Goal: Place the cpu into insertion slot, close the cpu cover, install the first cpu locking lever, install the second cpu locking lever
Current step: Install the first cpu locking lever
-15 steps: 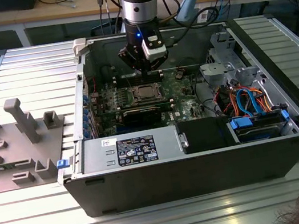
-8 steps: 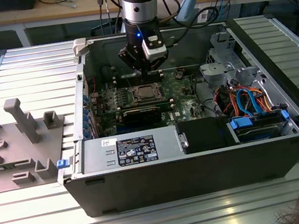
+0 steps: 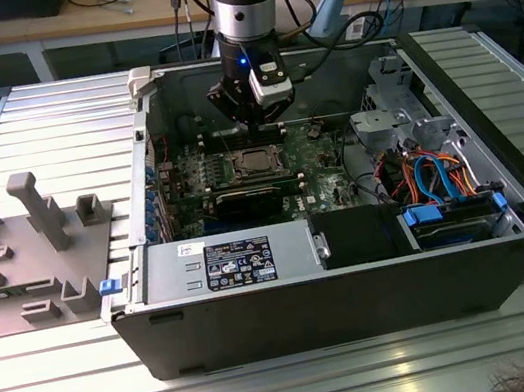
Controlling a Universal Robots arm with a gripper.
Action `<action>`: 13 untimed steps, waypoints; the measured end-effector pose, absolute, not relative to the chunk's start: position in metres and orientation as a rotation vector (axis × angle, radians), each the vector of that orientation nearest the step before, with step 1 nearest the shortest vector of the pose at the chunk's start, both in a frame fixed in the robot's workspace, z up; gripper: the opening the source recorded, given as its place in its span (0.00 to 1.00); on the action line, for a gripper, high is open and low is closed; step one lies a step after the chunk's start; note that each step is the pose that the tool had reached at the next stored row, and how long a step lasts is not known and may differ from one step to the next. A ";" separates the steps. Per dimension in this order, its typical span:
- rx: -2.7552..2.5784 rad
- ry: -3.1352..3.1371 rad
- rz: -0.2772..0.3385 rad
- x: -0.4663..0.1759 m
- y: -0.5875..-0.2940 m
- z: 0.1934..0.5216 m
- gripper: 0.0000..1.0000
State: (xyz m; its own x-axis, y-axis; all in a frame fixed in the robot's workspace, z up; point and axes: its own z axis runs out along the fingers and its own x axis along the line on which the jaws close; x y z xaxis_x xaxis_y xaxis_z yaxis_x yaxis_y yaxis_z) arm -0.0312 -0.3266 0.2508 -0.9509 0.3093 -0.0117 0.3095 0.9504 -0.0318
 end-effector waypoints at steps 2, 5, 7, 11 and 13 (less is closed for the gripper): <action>0.489 3.096 -0.052 -0.031 -0.327 0.251 0.11; 0.484 3.097 -0.052 -0.031 -0.327 0.251 0.11; 0.482 3.097 -0.052 -0.031 -0.327 0.251 0.11; 0.478 3.098 -0.052 -0.031 -0.327 0.251 0.11; 0.476 3.098 -0.052 -0.031 -0.327 0.251 0.11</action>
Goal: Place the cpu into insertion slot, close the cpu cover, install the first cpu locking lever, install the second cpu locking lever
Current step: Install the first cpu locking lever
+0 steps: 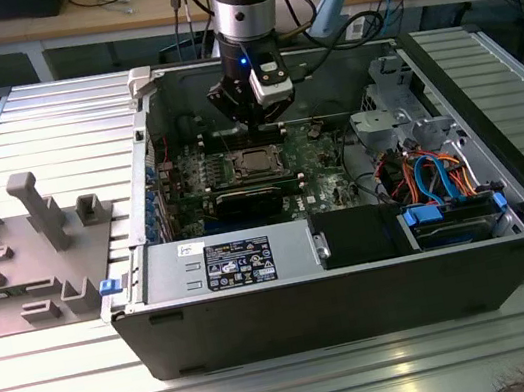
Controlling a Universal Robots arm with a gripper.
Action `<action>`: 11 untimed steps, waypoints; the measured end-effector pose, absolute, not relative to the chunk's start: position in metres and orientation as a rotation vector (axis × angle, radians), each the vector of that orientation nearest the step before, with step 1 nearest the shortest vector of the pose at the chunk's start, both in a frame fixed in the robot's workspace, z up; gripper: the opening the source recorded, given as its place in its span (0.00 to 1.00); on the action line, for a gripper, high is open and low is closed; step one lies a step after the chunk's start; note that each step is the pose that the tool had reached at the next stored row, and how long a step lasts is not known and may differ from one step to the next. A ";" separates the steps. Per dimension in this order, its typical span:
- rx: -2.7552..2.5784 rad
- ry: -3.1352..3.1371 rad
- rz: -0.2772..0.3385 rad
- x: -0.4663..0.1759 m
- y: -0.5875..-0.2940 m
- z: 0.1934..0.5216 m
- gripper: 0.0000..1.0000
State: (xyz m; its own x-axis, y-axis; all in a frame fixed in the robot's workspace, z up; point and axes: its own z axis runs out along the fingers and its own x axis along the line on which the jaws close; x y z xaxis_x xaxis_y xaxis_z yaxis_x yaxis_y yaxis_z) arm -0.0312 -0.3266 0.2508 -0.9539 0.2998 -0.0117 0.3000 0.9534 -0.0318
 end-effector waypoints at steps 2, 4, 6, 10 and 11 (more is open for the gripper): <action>0.473 3.098 -0.052 -0.031 -0.327 0.251 0.11; 0.471 3.099 -0.052 -0.031 -0.327 0.251 0.11; 0.470 3.099 -0.052 -0.031 -0.327 0.251 0.11; 0.465 3.100 -0.052 -0.031 -0.327 0.251 0.11; 0.464 3.100 -0.052 -0.031 -0.327 0.251 0.11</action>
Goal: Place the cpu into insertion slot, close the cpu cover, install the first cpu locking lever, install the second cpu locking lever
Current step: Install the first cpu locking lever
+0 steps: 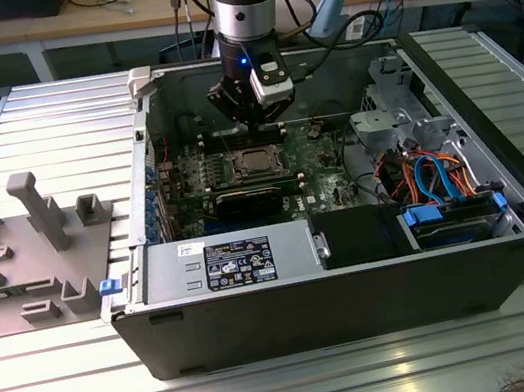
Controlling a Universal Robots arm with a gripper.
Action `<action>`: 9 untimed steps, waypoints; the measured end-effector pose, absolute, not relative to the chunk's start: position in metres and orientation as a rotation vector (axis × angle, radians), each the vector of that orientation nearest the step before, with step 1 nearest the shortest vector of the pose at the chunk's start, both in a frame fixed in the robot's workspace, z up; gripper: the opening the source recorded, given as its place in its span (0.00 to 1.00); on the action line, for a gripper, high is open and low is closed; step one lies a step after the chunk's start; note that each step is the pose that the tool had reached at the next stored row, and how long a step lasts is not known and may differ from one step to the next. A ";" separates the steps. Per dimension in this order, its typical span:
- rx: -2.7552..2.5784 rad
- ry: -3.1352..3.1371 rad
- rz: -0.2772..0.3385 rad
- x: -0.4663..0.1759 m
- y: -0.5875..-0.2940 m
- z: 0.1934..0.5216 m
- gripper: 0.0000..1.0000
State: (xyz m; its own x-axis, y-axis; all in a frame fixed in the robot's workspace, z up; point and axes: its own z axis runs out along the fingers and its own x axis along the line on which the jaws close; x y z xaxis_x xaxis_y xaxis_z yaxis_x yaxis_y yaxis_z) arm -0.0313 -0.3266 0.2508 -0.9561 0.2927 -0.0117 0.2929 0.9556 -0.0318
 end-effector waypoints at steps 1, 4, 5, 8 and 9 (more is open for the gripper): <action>0.463 3.100 -0.052 -0.031 -0.327 0.251 0.11; 0.460 3.100 -0.052 -0.031 -0.327 0.251 0.11; 0.459 3.100 -0.052 -0.031 -0.327 0.251 0.11; 0.456 3.101 -0.052 -0.031 -0.327 0.251 0.11; 0.455 3.101 -0.052 -0.031 -0.327 0.251 0.11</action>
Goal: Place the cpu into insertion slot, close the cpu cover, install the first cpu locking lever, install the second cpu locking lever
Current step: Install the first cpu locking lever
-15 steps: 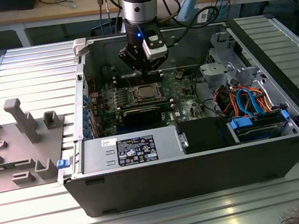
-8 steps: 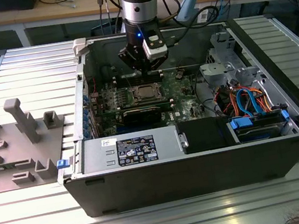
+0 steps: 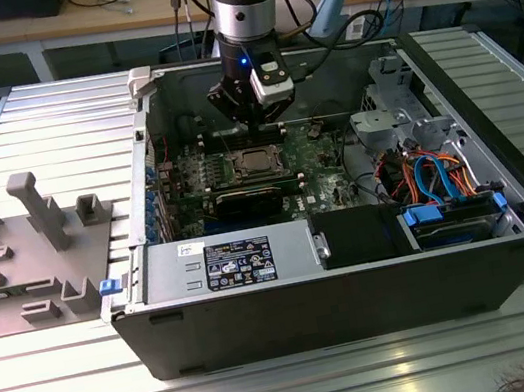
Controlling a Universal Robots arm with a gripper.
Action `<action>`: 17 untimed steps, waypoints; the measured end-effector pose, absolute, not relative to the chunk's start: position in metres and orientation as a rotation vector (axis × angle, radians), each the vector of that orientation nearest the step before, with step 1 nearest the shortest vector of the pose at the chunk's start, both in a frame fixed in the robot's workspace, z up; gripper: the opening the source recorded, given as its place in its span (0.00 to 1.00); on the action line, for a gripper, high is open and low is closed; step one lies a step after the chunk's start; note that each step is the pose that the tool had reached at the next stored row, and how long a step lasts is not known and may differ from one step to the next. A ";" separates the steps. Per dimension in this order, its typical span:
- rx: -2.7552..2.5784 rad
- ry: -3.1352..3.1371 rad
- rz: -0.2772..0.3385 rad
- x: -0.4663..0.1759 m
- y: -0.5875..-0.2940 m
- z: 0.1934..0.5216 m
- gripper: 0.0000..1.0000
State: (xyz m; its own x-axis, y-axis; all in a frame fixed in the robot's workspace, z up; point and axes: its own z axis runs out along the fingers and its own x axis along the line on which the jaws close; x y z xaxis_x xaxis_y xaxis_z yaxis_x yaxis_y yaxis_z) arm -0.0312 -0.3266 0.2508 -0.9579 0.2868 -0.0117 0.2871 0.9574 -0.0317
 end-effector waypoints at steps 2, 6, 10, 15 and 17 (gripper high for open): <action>0.452 3.101 -0.052 -0.031 -0.327 0.251 0.11; 0.445 3.102 -0.052 -0.031 -0.327 0.251 0.11; 0.437 3.103 -0.052 -0.031 -0.327 0.251 0.11; 0.418 3.106 -0.052 -0.031 -0.327 0.251 0.11; 0.415 3.106 -0.052 -0.031 -0.327 0.251 0.11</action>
